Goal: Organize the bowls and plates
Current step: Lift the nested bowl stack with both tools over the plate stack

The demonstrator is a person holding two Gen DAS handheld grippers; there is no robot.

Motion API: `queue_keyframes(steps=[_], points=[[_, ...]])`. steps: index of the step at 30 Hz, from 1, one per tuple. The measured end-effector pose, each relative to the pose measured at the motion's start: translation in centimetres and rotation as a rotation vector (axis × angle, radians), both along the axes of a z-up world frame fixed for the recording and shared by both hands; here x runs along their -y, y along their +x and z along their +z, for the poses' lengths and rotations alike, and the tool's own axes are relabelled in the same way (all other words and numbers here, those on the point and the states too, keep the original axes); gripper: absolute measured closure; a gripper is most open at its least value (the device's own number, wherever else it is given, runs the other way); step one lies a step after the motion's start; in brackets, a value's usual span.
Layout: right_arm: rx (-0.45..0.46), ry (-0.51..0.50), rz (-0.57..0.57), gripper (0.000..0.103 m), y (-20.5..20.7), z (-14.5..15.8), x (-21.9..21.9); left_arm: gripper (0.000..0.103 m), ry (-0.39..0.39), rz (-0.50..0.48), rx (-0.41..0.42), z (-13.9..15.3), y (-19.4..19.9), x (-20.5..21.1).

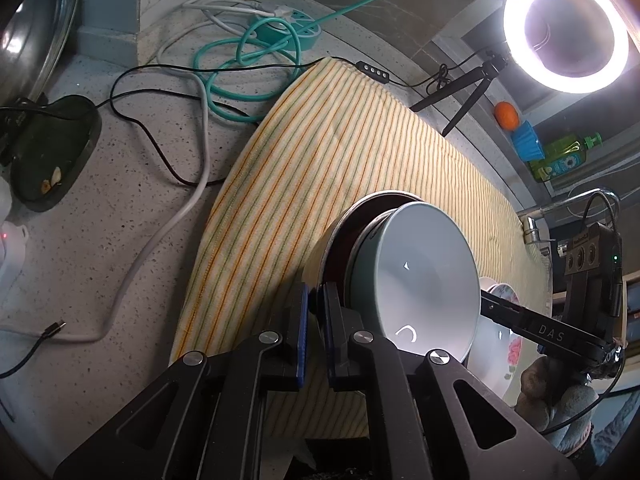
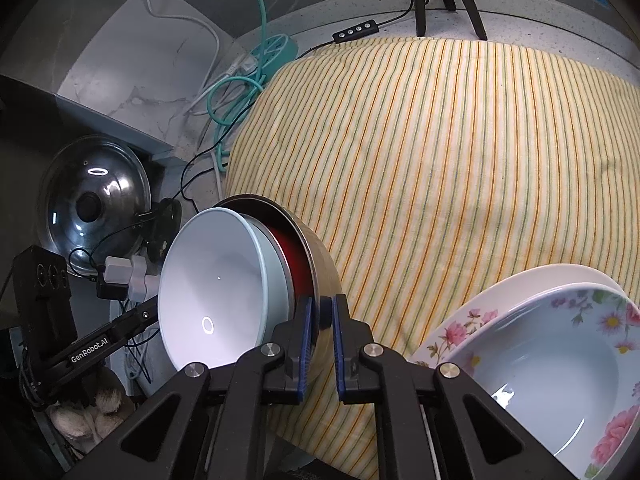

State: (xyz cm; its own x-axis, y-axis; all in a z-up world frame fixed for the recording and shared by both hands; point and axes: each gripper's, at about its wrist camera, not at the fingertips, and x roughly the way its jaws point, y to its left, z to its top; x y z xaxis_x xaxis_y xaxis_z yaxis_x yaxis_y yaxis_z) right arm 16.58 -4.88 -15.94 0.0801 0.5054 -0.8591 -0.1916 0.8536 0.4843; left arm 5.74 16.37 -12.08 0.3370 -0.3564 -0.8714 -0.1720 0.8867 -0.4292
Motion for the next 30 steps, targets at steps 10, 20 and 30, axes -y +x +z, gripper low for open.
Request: queue_keyframes(steps=[10,20,30], points=[[0.015,-0.002,-0.006,0.094,-0.1,0.7,0.5,0.097,-0.007,-0.009,0.003,0.4,0.0,0.4],[0.047,-0.001,-0.035,0.094,-0.4,1.9,2.3,0.097,-0.004,-0.043,0.032,1.6,-0.1,1.9],[0.086,0.020,-0.084,0.094,-1.4,3.8,4.7,0.097,-0.002,-0.086,0.090,4.2,0.0,3.8]])
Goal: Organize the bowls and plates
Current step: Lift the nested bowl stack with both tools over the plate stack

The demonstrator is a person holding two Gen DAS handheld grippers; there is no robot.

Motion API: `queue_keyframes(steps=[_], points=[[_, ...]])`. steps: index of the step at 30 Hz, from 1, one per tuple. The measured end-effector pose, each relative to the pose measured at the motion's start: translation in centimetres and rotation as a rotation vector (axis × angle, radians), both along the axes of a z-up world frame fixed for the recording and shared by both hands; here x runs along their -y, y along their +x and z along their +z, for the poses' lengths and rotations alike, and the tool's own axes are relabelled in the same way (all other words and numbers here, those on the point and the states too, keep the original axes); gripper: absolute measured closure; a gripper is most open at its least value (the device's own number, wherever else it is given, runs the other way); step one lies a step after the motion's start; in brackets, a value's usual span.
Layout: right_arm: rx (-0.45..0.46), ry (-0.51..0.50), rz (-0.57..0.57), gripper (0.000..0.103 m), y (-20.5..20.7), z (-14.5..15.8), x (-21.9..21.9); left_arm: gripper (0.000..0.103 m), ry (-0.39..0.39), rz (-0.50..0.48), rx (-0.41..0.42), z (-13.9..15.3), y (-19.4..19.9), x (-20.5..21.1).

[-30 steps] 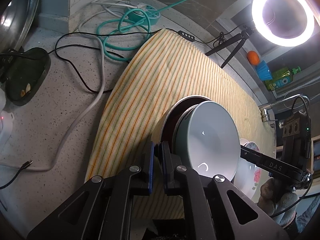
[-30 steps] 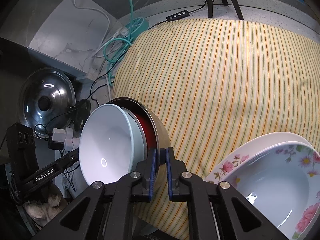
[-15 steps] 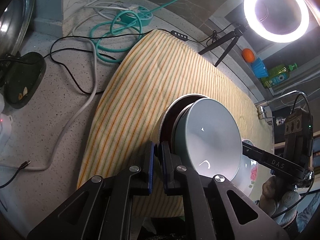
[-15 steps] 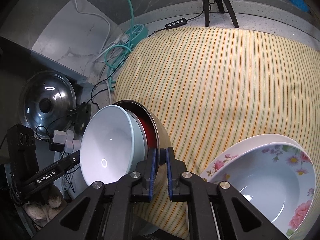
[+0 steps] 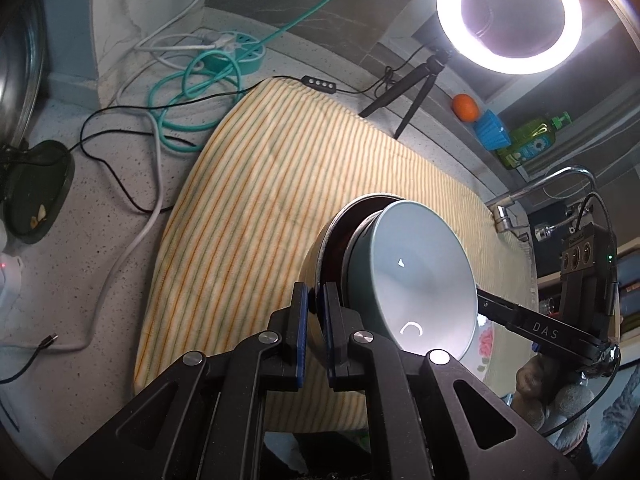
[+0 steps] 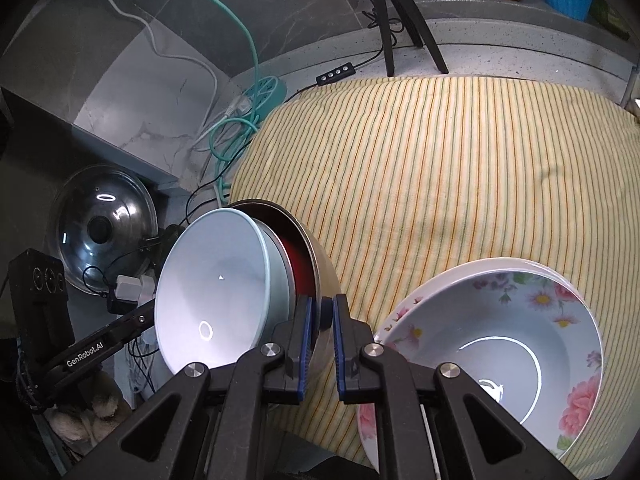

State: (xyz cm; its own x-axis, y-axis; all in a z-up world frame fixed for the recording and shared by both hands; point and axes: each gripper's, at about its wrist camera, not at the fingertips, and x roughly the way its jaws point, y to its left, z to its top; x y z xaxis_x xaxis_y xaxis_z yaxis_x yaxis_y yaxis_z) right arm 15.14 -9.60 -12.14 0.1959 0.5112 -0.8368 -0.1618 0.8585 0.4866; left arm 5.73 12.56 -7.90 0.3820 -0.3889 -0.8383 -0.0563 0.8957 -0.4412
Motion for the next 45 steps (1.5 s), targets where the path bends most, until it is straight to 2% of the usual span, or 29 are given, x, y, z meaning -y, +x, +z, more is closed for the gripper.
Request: queue_keyframes(steps=[12,22,37,45], points=[[0.050,0.008,-0.080,0.094,-1.6,2.7,4.1,0.097,-0.003,-0.079,0.052,2.2,0.2,3.7],[0.053,-0.012,-0.157,0.094,-3.5,3.2,8.4,0.097,-0.017,-0.163,0.064,2.8,0.0,7.7],[0.029,-0.052,-0.282,0.094,-6.0,2.5,13.9,0.097,-0.018,-0.294,0.028,1.3,-0.1,13.8],[0.010,-0.067,-0.305,0.094,-6.6,2.0,15.1,0.097,-0.015,-0.325,-0.004,0.2,-0.3,14.9]])
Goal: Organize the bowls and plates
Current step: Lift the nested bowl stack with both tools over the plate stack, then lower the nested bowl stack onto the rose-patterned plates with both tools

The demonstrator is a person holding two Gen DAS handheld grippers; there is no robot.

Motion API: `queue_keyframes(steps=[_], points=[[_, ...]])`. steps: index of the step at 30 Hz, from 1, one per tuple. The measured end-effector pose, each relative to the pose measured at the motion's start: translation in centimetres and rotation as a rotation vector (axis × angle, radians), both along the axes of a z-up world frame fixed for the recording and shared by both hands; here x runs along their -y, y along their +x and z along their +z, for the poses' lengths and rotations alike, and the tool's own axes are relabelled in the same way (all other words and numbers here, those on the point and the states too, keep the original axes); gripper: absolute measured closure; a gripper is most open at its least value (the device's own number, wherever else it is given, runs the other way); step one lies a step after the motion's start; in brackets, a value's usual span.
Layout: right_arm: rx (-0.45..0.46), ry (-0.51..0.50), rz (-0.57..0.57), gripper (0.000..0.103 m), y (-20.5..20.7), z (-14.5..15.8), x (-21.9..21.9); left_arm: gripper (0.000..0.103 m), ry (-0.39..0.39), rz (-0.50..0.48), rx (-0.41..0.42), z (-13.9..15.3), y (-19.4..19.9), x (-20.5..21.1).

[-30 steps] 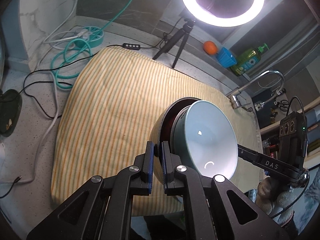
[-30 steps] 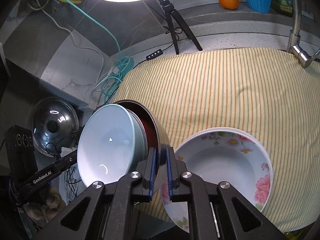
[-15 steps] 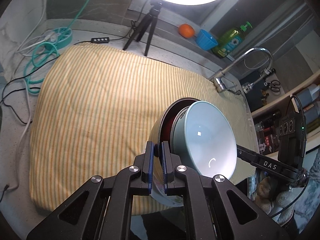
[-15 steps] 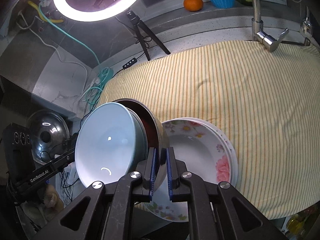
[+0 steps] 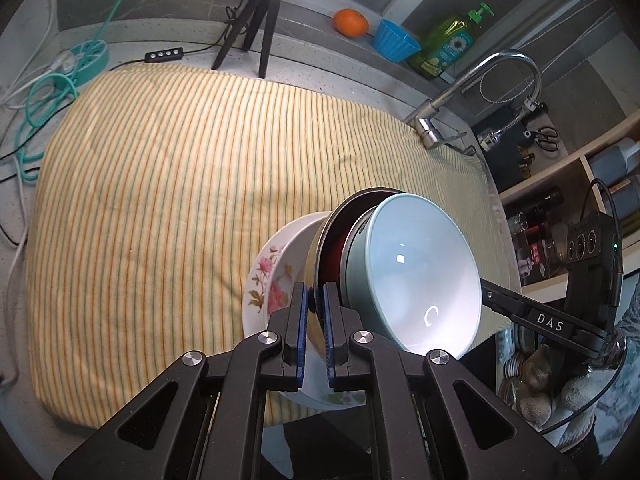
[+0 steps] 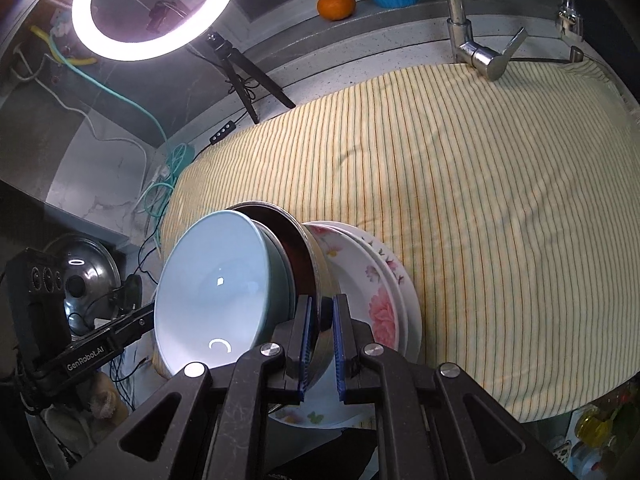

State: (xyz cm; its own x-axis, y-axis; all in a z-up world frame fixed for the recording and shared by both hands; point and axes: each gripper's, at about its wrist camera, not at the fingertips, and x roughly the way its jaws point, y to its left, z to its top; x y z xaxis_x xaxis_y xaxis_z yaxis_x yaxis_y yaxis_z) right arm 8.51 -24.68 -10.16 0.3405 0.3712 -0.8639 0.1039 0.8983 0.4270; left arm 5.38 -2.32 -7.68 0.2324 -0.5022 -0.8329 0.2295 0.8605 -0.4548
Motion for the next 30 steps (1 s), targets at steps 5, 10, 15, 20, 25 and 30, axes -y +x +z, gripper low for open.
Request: queue_keyframes(steps=[5,10,15,20,25,30], points=[[-0.017,0.002,-0.002,0.094,-0.3,-0.6,0.0,0.097,0.004,-0.006,-0.002,-0.2,0.0,0.2],[-0.021,0.011,-0.010,0.094,-0.5,-0.8,0.1,0.097,0.007,-0.007,-0.011,-0.4,0.1,0.2],[-0.027,0.010,-0.014,0.094,-0.5,-1.1,0.1,0.097,0.010,-0.016,-0.021,-0.8,0.0,0.4],[-0.035,0.005,-0.014,0.094,-0.4,-1.6,0.4,0.097,0.015,-0.024,-0.027,-1.2,0.0,0.6],[-0.038,-0.004,-0.010,0.094,-0.4,-2.0,0.4,0.097,0.022,-0.028,-0.026,-1.4,0.0,0.7],[-0.033,-0.004,-0.005,0.094,-0.4,-2.0,0.4,0.097,0.021,-0.030,-0.031,-1.6,0.0,0.7]])
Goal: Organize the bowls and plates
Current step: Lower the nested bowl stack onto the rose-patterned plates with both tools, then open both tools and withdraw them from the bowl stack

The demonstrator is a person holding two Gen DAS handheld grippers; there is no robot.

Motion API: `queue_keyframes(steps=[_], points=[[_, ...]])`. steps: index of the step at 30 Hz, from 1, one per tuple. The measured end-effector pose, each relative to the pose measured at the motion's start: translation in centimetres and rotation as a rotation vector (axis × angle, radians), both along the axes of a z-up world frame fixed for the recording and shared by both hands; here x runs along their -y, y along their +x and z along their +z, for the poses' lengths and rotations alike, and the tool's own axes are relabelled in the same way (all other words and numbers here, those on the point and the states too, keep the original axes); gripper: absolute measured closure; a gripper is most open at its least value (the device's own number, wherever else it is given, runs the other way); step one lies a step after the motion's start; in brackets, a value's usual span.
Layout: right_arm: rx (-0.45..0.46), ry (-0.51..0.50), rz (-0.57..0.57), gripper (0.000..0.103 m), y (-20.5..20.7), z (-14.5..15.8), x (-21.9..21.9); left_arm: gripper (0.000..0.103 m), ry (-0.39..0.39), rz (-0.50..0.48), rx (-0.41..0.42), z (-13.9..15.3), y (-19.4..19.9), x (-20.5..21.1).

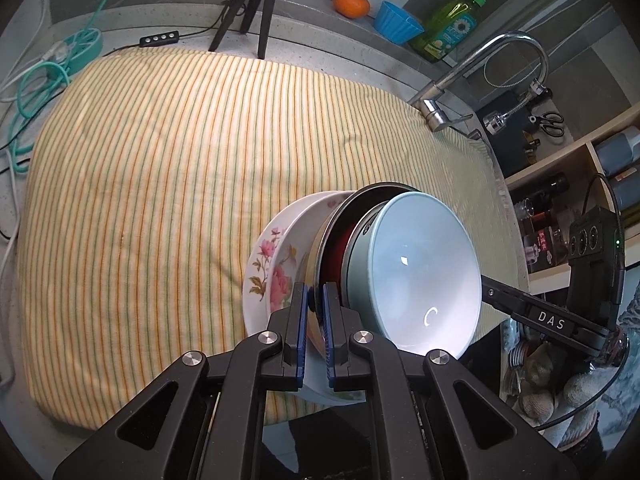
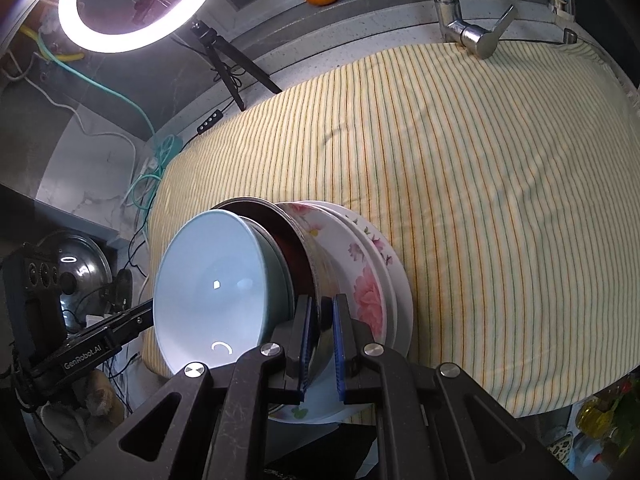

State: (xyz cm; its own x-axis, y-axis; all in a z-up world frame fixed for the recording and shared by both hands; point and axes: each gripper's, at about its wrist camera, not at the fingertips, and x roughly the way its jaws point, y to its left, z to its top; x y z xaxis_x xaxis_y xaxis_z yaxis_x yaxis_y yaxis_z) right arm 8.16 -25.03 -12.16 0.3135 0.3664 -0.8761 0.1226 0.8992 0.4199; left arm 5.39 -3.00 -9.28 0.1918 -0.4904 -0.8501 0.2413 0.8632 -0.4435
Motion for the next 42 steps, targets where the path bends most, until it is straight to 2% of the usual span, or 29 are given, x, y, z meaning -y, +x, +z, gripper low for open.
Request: queue_keyframes(steps=[10,14,16,18,23,31,33,37,42], points=[[0.010,-0.011,0.018,0.091,0.1,0.1,-0.3,0.097,0.019,-0.028,0.028,0.1,-0.1,0.0],[0.019,-0.044,0.027,0.091,0.1,0.1,-0.5,0.093,0.053,-0.046,0.069,0.6,-0.4,0.0],[0.024,-0.055,0.024,0.086,0.0,0.3,-0.5,0.090,0.074,-0.048,0.091,0.8,-0.4,-0.1],[0.034,-0.062,0.020,0.086,-0.2,0.5,-0.4,0.090,0.082,-0.046,0.102,0.9,-0.4,-0.4],[0.072,-0.092,0.013,0.078,-0.6,1.6,-0.4,0.090,0.096,-0.037,0.138,1.5,-0.3,-1.1],[0.142,-0.150,0.024,0.078,-1.2,3.9,-1.4,0.089,0.137,-0.006,0.200,3.0,-0.9,-1.8],[0.169,-0.157,0.045,0.076,-1.4,4.5,-1.6,0.084,0.144,0.018,0.213,3.6,-1.3,-2.0],[0.243,-0.195,0.115,0.063,-1.9,5.9,-2.5,0.081,0.164,0.066,0.253,5.1,-2.4,-1.8],[0.316,-0.251,0.199,0.060,-3.0,7.3,-3.7,0.063,0.179,0.084,0.280,6.0,-3.9,-0.3]])
